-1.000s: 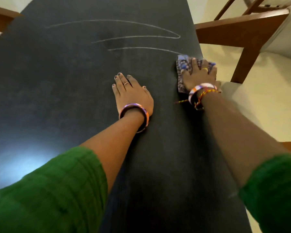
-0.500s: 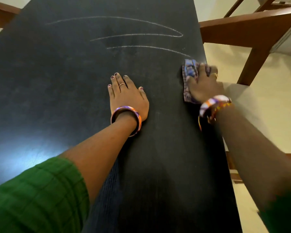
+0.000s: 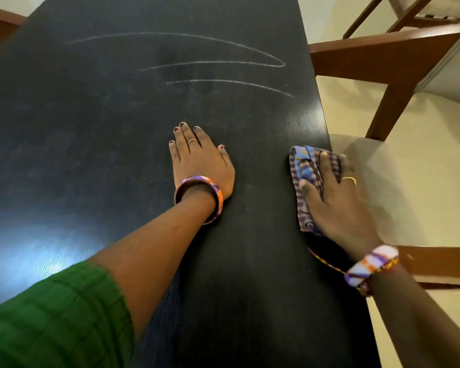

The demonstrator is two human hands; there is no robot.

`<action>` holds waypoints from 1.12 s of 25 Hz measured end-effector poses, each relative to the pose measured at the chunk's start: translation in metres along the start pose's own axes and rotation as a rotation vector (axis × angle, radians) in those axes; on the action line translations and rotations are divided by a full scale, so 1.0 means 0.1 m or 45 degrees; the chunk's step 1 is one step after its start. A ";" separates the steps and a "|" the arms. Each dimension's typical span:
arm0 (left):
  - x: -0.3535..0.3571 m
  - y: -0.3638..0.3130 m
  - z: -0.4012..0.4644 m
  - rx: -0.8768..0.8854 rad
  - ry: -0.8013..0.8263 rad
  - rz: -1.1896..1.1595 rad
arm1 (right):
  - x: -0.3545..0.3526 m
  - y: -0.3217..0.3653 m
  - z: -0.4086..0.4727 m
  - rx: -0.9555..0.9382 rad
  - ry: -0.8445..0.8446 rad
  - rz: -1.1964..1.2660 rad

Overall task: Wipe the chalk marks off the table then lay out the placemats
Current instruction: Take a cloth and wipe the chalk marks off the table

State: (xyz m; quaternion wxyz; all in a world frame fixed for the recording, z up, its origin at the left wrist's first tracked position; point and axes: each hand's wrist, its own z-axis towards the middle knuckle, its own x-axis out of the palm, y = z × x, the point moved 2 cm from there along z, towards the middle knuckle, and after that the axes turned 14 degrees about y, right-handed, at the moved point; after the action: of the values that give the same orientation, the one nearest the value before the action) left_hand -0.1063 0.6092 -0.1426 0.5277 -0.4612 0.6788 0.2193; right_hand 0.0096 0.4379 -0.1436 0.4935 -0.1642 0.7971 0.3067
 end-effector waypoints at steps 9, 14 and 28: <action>0.01 0.02 -0.02 0.029 -0.008 -0.022 | -0.28 0.47 1.06 0.039 0.090 -0.174; 0.01 0.01 -0.01 0.054 -0.021 -0.052 | 0.29 0.58 -0.38 -0.129 0.046 -0.297; -0.42 1.88 -0.02 0.277 -0.041 -0.131 | 0.66 2.13 0.16 -0.416 0.213 -0.351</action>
State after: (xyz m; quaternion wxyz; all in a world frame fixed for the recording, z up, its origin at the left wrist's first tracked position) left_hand -0.2680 0.7139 -0.1392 0.5960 -0.4318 0.6655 0.1243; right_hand -0.1302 0.6125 -0.1377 0.4298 -0.3740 0.7451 0.3467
